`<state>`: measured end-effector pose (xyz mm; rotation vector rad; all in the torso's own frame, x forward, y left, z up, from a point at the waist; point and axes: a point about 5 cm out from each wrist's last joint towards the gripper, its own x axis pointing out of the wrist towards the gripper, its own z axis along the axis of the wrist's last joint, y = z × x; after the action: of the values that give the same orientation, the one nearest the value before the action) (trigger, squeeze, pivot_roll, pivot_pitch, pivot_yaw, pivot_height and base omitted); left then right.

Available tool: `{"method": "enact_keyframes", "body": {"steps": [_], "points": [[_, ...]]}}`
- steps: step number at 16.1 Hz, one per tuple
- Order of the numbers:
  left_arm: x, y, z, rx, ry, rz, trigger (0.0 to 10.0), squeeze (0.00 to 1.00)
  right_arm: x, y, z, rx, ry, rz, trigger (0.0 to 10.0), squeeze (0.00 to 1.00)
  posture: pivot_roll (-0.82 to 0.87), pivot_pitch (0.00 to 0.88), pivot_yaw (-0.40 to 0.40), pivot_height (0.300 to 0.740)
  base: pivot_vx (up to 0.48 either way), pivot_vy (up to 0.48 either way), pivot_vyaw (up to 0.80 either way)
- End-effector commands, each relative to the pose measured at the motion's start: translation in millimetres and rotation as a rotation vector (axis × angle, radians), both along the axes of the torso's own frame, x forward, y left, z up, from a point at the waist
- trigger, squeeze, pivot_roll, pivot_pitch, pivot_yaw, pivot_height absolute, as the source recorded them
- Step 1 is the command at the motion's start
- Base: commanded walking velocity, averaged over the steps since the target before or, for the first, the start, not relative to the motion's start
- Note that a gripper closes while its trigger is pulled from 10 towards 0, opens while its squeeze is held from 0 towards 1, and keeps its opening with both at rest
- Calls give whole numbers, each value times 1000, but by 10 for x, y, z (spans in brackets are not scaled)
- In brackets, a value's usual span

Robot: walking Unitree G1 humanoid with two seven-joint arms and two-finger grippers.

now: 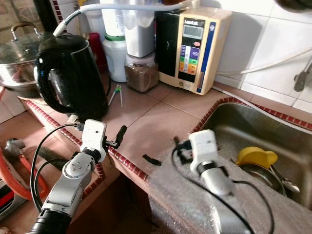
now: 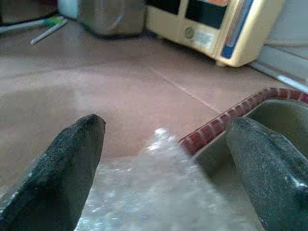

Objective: Kitchen organization

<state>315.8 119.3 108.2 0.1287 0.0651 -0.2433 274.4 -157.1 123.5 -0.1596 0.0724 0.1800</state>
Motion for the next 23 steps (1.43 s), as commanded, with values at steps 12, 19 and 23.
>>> {"method": "enact_keyframes", "body": {"steps": [12,19,23], "points": [[16,123,55,36,-46,56,10000,0,-307,168,498,-45,-282,-8,10000,0,10,0,33,740,0,0,0],[-122,215,36,77,-59,18,10000,0,-597,2,448,-49,-237,-116,10000,0,2,0,32,740,0,0,0],[-273,381,72,72,-68,38,10000,0,-673,-38,425,-40,-218,-154,10000,0,13,0,32,740,0,0,0]]}}
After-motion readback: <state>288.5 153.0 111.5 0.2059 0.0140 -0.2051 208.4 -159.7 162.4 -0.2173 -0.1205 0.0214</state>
